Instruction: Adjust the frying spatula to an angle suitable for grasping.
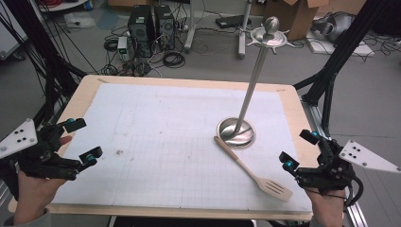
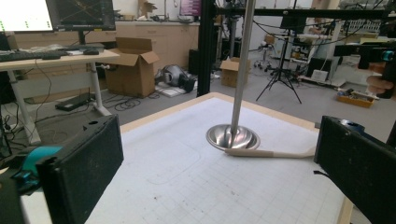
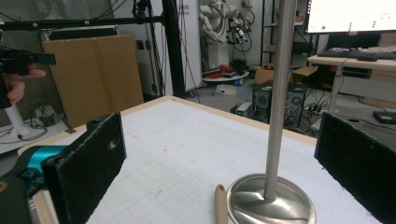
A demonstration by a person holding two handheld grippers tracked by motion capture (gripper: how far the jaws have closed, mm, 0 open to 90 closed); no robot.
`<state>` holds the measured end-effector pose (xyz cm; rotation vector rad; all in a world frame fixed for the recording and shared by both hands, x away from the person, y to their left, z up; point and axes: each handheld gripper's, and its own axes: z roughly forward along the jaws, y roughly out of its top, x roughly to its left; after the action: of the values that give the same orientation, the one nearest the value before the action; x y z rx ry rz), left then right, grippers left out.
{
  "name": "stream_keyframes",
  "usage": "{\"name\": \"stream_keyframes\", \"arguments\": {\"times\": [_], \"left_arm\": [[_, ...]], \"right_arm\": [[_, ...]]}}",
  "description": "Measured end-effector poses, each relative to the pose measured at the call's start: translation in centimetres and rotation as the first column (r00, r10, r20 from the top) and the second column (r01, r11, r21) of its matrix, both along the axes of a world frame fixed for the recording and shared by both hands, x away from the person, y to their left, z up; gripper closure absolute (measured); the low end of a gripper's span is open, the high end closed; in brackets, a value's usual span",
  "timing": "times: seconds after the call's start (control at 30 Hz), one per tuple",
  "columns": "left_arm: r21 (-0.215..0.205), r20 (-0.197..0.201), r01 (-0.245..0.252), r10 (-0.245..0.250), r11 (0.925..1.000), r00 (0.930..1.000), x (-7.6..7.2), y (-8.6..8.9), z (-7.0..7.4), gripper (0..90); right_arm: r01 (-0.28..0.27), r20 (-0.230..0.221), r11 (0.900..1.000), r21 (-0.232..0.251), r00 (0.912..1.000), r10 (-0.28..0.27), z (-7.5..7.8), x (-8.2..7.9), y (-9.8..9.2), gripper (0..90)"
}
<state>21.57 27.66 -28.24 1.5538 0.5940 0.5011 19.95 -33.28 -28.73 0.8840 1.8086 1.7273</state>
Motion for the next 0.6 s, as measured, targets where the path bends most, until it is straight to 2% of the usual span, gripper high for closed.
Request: {"name": "stream_keyframes", "arguments": {"times": [0.1,0.4,0.6], "left_arm": [[0.008,-0.007,-0.004,0.004,1.0000,1.0000,0.05,0.03,-0.18,1.8],[-0.006,-0.003,-0.005,0.005,1.0000,1.0000,0.01,0.12,-0.03,1.8],[0.012,-0.018,-0.007,0.007,0.9999,0.9998,0.46,0.18,-0.36,1.8]], "right_arm": [[-0.002,-0.001,1.000,-0.005,1.0000,0.002,-0.04,0.04,0.06,0.9],[-0.019,-0.008,0.999,-0.032,0.9998,0.018,-0.18,0.23,0.59,0.9],[-0.001,-0.027,0.999,-0.037,0.9996,0.000,-0.49,0.87,0.30,0.9]]}}
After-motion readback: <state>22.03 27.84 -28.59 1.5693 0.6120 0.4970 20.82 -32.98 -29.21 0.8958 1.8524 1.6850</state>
